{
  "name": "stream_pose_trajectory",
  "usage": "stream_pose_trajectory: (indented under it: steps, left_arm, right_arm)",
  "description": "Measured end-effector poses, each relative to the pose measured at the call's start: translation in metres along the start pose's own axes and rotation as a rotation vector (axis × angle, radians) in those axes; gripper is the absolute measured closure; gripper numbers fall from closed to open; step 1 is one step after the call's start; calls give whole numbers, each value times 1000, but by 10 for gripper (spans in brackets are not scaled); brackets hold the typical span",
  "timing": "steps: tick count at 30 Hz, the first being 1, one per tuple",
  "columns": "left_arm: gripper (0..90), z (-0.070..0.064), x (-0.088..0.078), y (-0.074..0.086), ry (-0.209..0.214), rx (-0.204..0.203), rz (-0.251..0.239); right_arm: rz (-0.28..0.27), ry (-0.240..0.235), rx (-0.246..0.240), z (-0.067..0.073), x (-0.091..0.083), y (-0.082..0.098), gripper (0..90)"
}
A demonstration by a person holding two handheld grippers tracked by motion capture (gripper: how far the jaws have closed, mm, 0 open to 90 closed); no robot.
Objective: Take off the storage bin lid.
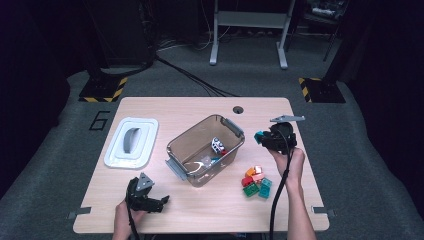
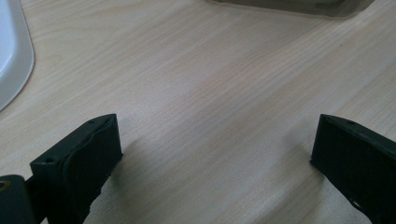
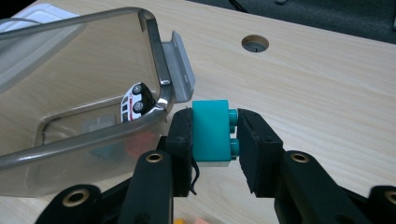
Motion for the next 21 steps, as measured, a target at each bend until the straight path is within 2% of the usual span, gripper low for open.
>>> stream_pose_trajectory:
  steps: [10,21]
  left_arm:
    - [15,0,1,0,4,-6,-5]
    - [15,0,0,0,0,0,-3]
  right_arm:
    - [-24,-22,-30,15,-2,-20,670]
    - [-15,-71,-85,49,14,-36,670]
Point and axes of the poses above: each handheld gripper's, and its own axes: x roughly forward along the jaws, y roughly out of its underside, z roughly to its left, the point moved 10 cm from there along x, roughly forward along the jaws
